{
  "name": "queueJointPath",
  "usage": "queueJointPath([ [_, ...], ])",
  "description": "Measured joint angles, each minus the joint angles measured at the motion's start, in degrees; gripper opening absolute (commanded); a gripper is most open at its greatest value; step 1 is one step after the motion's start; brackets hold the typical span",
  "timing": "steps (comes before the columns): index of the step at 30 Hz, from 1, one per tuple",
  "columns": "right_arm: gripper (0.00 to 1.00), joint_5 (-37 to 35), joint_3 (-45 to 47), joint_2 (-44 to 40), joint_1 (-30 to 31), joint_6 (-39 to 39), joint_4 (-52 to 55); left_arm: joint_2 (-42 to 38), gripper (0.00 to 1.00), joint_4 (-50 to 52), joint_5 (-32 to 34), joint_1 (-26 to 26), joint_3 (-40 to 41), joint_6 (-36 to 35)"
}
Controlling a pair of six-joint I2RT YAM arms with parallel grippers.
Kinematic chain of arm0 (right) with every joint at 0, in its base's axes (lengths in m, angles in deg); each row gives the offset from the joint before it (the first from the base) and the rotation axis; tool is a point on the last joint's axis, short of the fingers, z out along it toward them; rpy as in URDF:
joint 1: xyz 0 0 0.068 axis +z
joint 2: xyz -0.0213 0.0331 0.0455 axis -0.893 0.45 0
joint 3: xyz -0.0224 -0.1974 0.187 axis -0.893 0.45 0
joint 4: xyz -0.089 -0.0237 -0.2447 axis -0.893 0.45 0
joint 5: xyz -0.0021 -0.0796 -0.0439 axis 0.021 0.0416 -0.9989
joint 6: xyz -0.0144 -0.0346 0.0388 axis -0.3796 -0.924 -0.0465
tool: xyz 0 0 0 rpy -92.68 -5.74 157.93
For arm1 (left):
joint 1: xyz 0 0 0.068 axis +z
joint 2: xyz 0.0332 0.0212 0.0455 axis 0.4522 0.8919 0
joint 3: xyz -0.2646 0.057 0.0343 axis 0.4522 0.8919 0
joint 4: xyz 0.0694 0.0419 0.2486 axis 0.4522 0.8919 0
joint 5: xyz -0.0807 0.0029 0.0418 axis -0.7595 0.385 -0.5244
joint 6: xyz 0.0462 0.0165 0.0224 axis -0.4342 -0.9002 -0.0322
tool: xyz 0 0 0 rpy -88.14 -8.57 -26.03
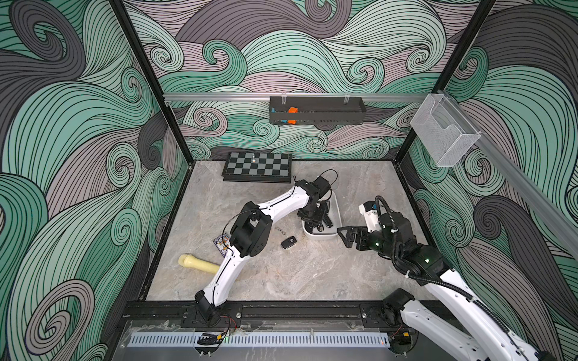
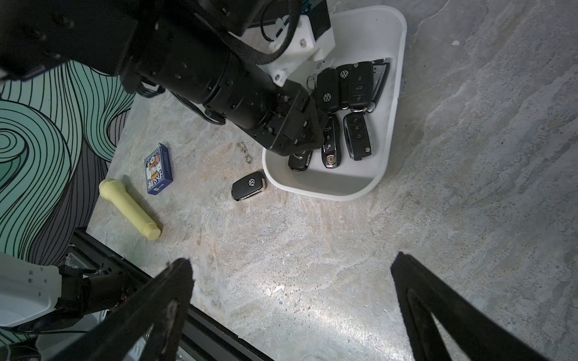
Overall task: Place the car key into the storage box
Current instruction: Place the car key in the storage box.
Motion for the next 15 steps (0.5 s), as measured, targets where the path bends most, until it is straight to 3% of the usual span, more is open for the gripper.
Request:
queueJointPath([
  [3,0.99,-0.50,0.24,-1.05,-0.11,0.00,0.24,1.38,0.31,1.40,0.52,-0.52,-1.81,-0.28],
  [11,0.99,-0.76,0.24,-1.62,-0.11,-0.28,0.42,2.12,0.54,3.56,0.57,-1.01,-5.53,-0.48],
  [15,0.99,-0.70,0.24,-1.36,-0.11,-0.79,0.42,1.66,0.59,3.65,0.33,-1.01,-6.43,-0.35],
])
